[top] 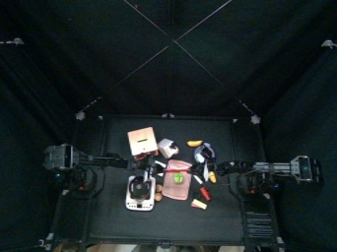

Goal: Reorient arm

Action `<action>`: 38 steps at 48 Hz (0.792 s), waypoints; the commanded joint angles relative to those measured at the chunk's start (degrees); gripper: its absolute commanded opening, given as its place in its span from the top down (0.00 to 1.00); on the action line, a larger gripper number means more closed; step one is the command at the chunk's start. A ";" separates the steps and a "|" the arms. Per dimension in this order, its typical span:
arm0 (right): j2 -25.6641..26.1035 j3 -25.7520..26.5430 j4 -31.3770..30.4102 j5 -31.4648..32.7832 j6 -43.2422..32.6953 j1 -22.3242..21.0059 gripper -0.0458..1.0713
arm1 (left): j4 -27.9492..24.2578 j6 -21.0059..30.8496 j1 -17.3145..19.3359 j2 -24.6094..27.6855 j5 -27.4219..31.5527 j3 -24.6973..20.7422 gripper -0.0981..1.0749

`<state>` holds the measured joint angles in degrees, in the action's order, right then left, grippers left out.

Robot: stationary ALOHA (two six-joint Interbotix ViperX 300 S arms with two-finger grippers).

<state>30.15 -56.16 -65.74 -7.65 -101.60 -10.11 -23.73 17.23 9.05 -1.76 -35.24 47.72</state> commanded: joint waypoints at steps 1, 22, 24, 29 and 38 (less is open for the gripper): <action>-0.35 2.20 0.97 -0.70 -0.62 -0.18 0.55 | 0.26 -0.26 -0.44 -0.70 -0.53 -2.81 0.69; -0.35 -0.79 -0.09 -0.18 -0.44 0.26 0.35 | 0.26 -0.35 -0.44 -0.70 -0.53 -2.90 0.69; -0.09 -1.32 -1.32 0.09 -0.44 0.62 0.29 | 0.26 -0.35 -0.44 -0.70 -0.53 -2.90 0.69; 0.62 -2.02 -2.20 1.41 -0.53 0.88 0.14 | 0.26 -0.35 -0.44 -0.79 -0.53 -2.90 0.69; 1.76 -1.93 -2.46 3.08 -0.44 1.41 0.06 | 0.18 -0.26 -0.53 -0.79 -0.53 -2.64 0.69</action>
<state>30.85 -58.89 -68.03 -4.83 -102.13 -8.96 -23.55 16.88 8.53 -1.76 -35.33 46.14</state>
